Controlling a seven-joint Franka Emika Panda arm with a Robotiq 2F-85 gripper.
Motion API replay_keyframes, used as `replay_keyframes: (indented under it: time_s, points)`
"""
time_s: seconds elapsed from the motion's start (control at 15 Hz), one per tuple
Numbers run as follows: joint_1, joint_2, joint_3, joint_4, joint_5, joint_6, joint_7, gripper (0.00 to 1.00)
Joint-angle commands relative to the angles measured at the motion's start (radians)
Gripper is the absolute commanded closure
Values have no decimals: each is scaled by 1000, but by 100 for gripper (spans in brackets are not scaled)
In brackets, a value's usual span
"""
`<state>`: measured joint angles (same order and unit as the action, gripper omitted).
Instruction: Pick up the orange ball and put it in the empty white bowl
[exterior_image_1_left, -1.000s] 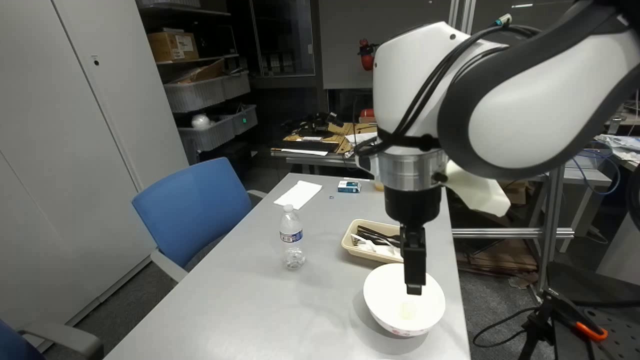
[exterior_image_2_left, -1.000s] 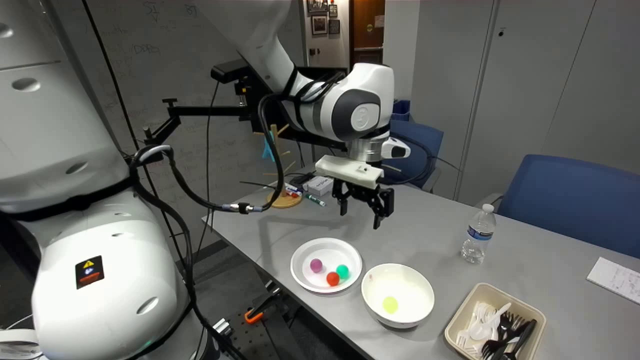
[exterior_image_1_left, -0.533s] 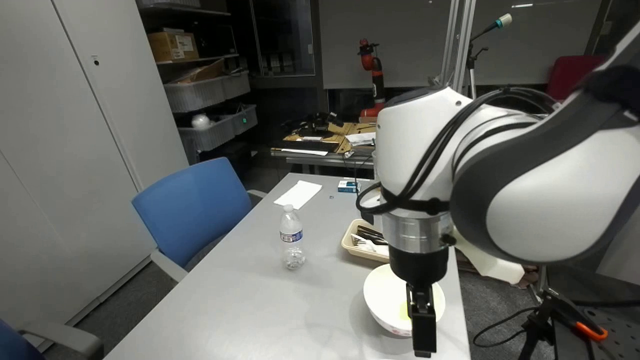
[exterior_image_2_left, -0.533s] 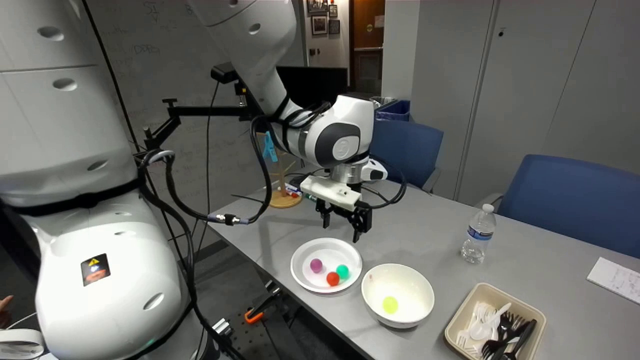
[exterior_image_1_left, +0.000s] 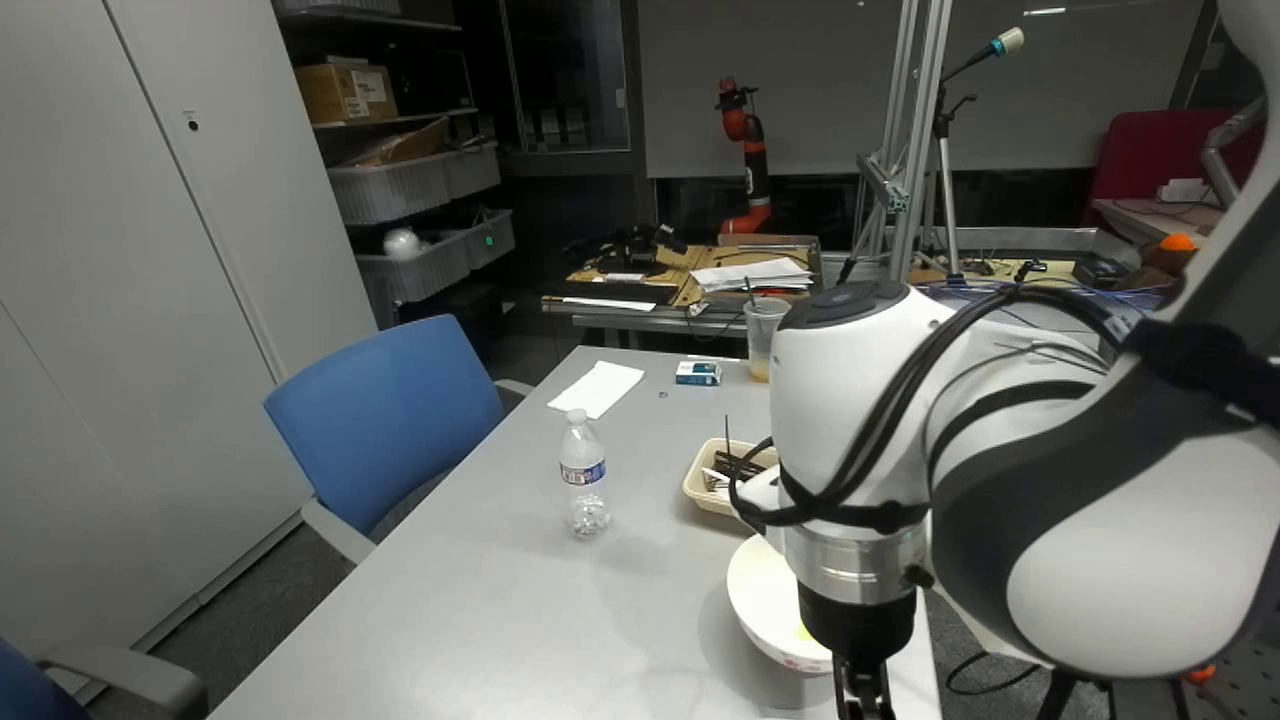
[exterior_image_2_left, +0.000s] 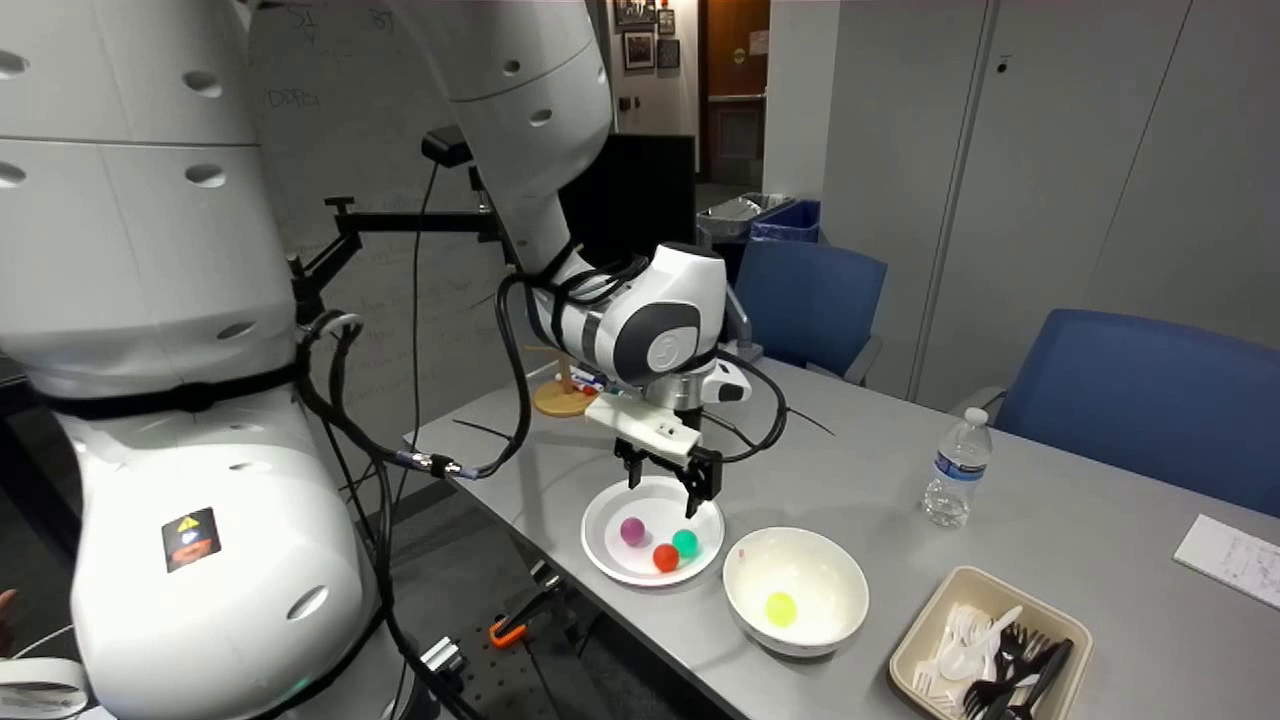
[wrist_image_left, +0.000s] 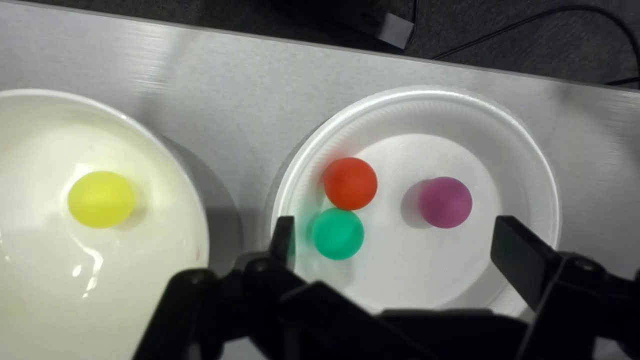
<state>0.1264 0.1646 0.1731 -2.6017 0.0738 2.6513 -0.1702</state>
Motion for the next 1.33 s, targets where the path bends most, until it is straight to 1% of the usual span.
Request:
replay_keyframes:
  time_s: [0.0, 0.07, 0.13, 0.33, 0.4, 0.6, 1.0, 1.27]
  points:
    - [3, 26, 25, -19, 21, 58, -9, 0]
    - [-6, 33, 35, -18, 31, 45, -35, 0]
    - [-3, 21, 19, -7, -1, 19, -1, 0]
    - [-2, 32, 26, -10, -1, 19, -2, 0]
    - [0, 23, 10, -12, -28, 26, 16, 0]
    - [11, 59, -12, -10, -72, 83, 58, 0]
    - [31, 125, -24, -19, -129, 203, 119, 0]
    - [46, 163, -31, -27, -156, 242, 145, 0]
